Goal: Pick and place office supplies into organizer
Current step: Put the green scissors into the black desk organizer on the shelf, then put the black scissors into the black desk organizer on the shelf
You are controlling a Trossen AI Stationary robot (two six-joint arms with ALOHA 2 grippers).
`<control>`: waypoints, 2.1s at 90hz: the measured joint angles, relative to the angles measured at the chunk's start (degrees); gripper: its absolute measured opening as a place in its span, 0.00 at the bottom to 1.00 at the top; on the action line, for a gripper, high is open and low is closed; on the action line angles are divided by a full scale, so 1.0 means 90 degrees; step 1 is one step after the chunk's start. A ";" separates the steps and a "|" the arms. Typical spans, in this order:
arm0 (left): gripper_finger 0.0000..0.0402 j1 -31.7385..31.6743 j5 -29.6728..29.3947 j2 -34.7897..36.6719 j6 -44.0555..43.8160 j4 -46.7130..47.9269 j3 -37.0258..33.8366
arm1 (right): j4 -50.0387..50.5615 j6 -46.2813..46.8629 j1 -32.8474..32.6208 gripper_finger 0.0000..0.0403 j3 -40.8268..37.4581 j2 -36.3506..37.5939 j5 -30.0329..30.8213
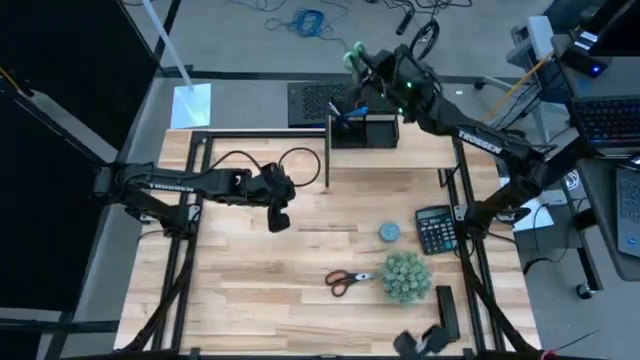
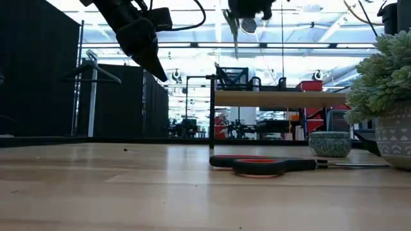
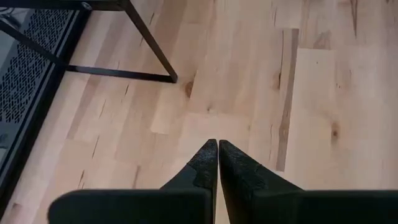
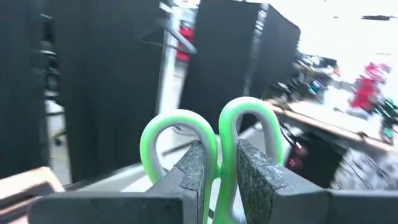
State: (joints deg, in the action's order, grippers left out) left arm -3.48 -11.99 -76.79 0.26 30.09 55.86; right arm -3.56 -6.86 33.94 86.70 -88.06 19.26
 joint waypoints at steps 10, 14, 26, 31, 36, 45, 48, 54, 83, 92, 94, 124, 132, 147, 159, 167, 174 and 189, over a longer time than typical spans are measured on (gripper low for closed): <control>0.01 0.0017 0.0000 0.0000 0.0009 0.0000 0.0000 | -0.0084 0.0139 0.0160 0.11 0.0000 -0.0111 -0.0003; 0.01 0.0017 0.0000 0.0000 0.0009 0.0005 0.0000 | -0.0092 0.0174 0.0184 0.11 0.0000 -0.0169 0.0007; 0.01 0.0017 0.0000 0.0000 0.0011 -0.0002 0.0000 | -0.0147 0.0188 0.0192 0.11 0.0000 -0.0313 -0.0007; 0.01 0.0017 0.0000 0.0000 0.0011 0.0002 0.0000 | -0.0122 0.0164 0.0182 0.11 0.0000 -0.0398 0.0028; 0.01 0.0017 0.0000 0.0000 0.0011 0.0001 0.0000 | -0.0097 0.0137 0.0167 0.11 0.0000 -0.0482 0.0049; 0.01 0.0017 0.0000 0.0000 0.0011 0.0006 0.0000 | -0.0127 0.0024 0.0135 0.11 0.0000 -0.0611 0.0225; 0.01 0.0017 0.0000 0.0000 0.0011 0.0005 0.0000 | -0.0155 -0.0006 0.0135 0.11 0.0000 -0.0631 0.0248; 0.01 0.0017 0.0000 0.0000 0.0011 0.0010 0.0000 | -0.0162 -0.0015 0.0123 0.11 0.0000 -0.0689 0.0253; 0.01 0.0017 0.0000 0.0000 0.0014 0.0055 0.0000 | -0.0080 -0.0716 -0.0162 0.11 -0.0065 -0.0793 0.0586; 0.01 0.0017 0.0000 0.0000 0.0014 0.0055 0.0000 | 0.0009 -0.0906 -0.0247 0.11 -0.0205 -0.0793 0.0866; 0.01 0.0017 0.0000 0.0000 0.0012 0.0053 0.0000 | 0.0030 -0.0928 -0.0257 0.11 -0.0244 -0.0793 0.0886; 0.01 0.0017 0.0000 0.0000 0.0011 0.0053 0.0000 | 0.0284 -0.0617 -0.0324 0.14 -0.0653 -0.0794 0.0888; 0.01 0.0017 -0.0001 0.0000 0.0010 0.0050 0.0000 | 0.0402 -0.0576 -0.0326 0.15 -0.0653 -0.0793 0.0875; 0.01 0.0017 0.0000 0.0000 0.0009 0.0043 0.0000 | 0.0772 -0.0131 -0.0326 0.19 -0.0653 -0.0790 0.0862; 0.01 0.0017 0.0000 0.0000 0.0007 0.0036 0.0000 | 0.0921 0.0028 -0.0326 0.23 -0.0651 -0.0788 0.0829; 0.01 0.0017 0.0000 0.0000 0.0006 0.0039 0.0000 | 0.0986 0.0028 -0.0326 0.27 -0.0653 -0.0788 0.0817; 0.01 0.0017 0.0000 0.0000 0.0006 0.0036 0.0000 | 0.0975 0.0028 -0.0326 0.32 -0.0653 -0.0788 0.0679; 0.01 0.0017 0.0000 0.0000 0.0004 0.0039 0.0000 | 0.0979 0.0023 -0.0361 0.42 -0.0653 -0.0709 0.0649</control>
State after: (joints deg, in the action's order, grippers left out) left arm -3.33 -11.99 -76.79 0.30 30.44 55.86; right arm 5.25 -6.66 30.69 80.82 -94.45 25.11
